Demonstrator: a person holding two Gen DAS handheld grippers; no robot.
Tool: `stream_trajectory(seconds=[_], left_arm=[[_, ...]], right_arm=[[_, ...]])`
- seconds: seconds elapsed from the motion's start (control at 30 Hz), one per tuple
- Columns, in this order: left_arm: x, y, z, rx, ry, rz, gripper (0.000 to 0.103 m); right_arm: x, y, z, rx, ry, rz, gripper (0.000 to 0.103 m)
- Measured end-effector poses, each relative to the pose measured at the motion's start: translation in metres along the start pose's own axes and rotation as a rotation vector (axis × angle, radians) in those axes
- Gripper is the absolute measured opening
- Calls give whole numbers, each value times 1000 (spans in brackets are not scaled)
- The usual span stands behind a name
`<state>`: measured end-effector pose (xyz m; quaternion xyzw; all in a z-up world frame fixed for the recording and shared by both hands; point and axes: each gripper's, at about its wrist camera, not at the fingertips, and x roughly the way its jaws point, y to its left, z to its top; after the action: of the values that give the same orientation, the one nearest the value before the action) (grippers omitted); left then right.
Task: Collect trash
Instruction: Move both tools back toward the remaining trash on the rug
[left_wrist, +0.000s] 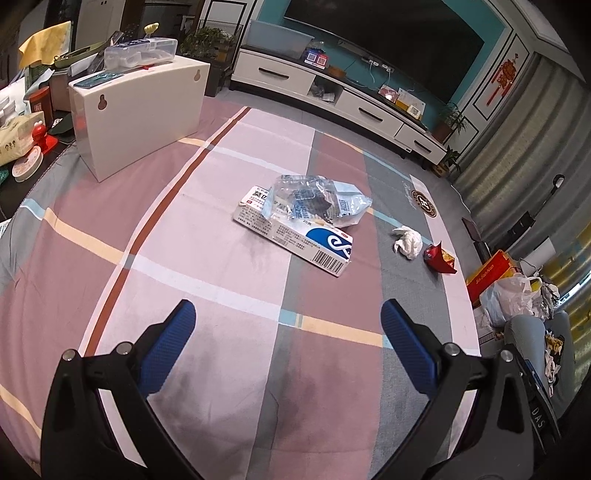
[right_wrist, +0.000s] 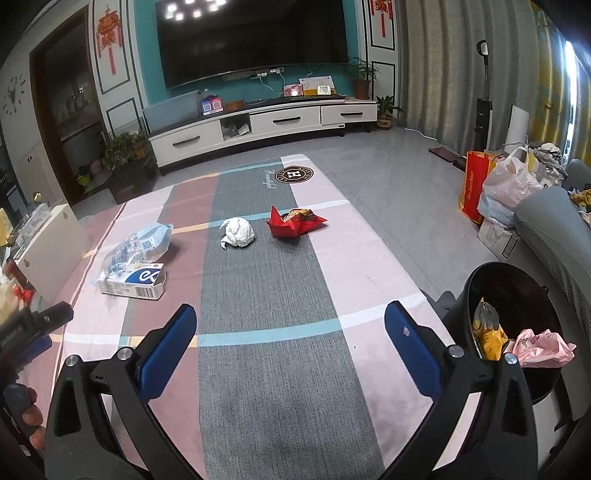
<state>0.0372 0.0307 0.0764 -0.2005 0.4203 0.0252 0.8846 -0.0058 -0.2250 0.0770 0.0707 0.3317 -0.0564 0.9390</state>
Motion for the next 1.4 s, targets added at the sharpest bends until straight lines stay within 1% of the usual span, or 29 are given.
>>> stream_trajectory(seconds=[0.17,0.8,0.97,1.03,1.13,1.17,1.23,1.33,1.37,1.4], left_arm=[[-2,0,1,2,-11,7,100],[-1,4,2,-7,-6,15,100],[-2,10,6,-13,-15,29,100],[-1,14,9,-31,-16,27,100],[0,19,14,-41,2,2,100],[1,20,16,-41,2,-8,100],[1,26,21,-58,-10,-1,100],[4,38,28,-100,-10,-6,100],[7,43,30,-122,4,-21,100],[10,48,32,-150,26,-56,100]], right_arm=[[0,1,0,-3,2,-2,100],[0,-1,1,7,4,-1,100],[2,6,12,-27,6,14,100],[4,13,21,-53,5,34,100],[9,34,43,-89,0,96,100],[13,46,53,-108,-2,125,100],[27,71,69,-151,4,159,100],[57,104,83,-192,42,189,100],[78,119,87,-190,85,216,100],[90,126,89,-182,112,233,100]])
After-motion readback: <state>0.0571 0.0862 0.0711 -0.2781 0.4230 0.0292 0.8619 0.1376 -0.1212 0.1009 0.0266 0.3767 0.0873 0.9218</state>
